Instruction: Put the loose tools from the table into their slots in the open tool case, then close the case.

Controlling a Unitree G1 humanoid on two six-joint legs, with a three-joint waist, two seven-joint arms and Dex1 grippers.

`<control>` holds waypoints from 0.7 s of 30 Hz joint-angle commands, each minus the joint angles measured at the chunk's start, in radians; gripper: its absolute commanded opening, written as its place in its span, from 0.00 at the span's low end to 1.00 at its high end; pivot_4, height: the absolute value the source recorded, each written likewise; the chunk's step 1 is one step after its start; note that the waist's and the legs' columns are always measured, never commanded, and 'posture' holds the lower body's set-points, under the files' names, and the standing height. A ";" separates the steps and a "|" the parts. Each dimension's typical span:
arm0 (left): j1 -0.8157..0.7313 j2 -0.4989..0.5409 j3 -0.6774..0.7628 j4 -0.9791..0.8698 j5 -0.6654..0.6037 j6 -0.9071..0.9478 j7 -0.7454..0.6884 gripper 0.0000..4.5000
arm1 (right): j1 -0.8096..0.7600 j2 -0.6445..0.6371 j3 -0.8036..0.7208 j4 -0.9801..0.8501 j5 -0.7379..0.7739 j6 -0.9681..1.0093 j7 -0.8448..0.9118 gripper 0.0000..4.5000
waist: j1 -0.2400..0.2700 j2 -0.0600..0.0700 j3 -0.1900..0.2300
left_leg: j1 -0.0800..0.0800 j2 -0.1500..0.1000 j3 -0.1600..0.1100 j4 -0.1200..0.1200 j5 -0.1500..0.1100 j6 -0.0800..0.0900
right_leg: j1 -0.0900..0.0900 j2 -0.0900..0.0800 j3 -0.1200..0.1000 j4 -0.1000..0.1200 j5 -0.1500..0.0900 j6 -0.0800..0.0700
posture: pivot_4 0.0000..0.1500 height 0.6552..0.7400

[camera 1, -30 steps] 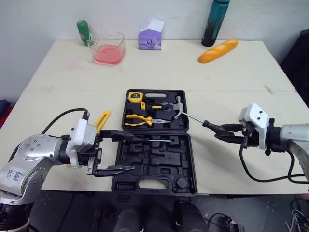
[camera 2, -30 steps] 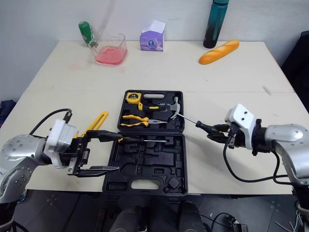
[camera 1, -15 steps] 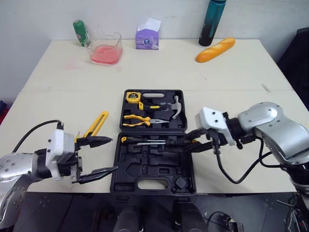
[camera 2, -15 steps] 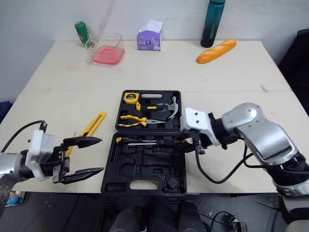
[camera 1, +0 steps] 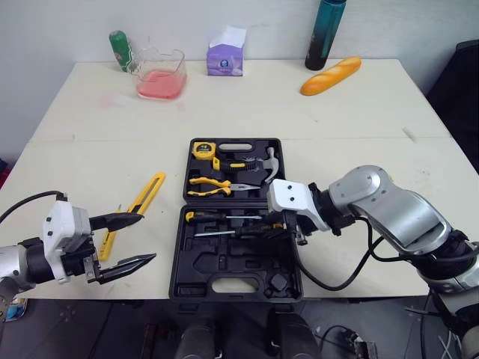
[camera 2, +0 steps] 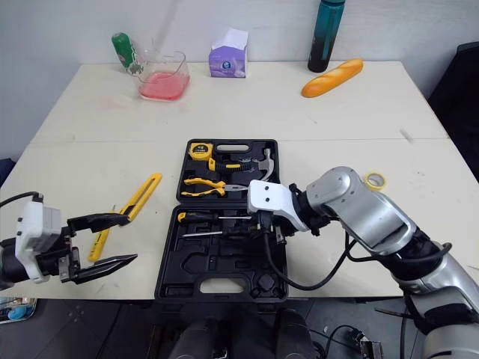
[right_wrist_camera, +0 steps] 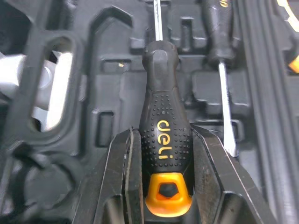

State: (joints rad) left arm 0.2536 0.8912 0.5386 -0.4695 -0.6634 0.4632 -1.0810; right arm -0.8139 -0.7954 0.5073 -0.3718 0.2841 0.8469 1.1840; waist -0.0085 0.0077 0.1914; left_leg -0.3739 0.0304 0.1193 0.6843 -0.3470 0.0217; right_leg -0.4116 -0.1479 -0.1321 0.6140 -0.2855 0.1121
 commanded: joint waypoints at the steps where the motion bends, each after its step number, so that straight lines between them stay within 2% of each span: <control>1: -0.015 0.019 0.002 -0.037 -0.024 0.033 0.018 1.00 | -0.042 0.007 0.008 0.022 -0.040 -0.019 0.002 0.22 | -0.002 0.000 0.000 | 0.000 0.000 0.000 0.000 0.000 0.000 | 0.000 0.000 0.000 0.000 0.000 0.000 | 1.00 1.00; 7: -0.026 0.021 0.038 -0.043 -0.080 0.102 0.032 1.00 | -0.036 0.021 0.033 0.037 -0.074 0.002 -0.005 0.22 | -0.010 -0.001 0.000 | 0.000 0.000 0.000 0.000 0.000 0.000 | -0.001 0.000 0.000 0.001 0.000 0.000 | 1.00 1.00; 21: -0.041 0.026 0.049 -0.043 -0.054 0.085 0.031 1.00 | -0.020 0.028 0.064 0.029 -0.105 0.041 -0.011 0.22 | -0.020 -0.001 0.000 | 0.000 0.000 0.001 0.000 0.000 0.000 | -0.001 0.000 0.000 0.002 -0.001 -0.001 | 1.00 1.00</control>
State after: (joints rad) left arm 0.2189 0.9081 0.5692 -0.5000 -0.7193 0.5647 -1.0492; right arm -0.8321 -0.7614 0.5770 -0.3129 0.1779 0.8817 1.1624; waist -0.0285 0.0068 0.1909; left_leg -0.3742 0.0305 0.1203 0.6843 -0.3472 0.0213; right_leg -0.4129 -0.1481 -0.1320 0.6159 -0.2861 0.1111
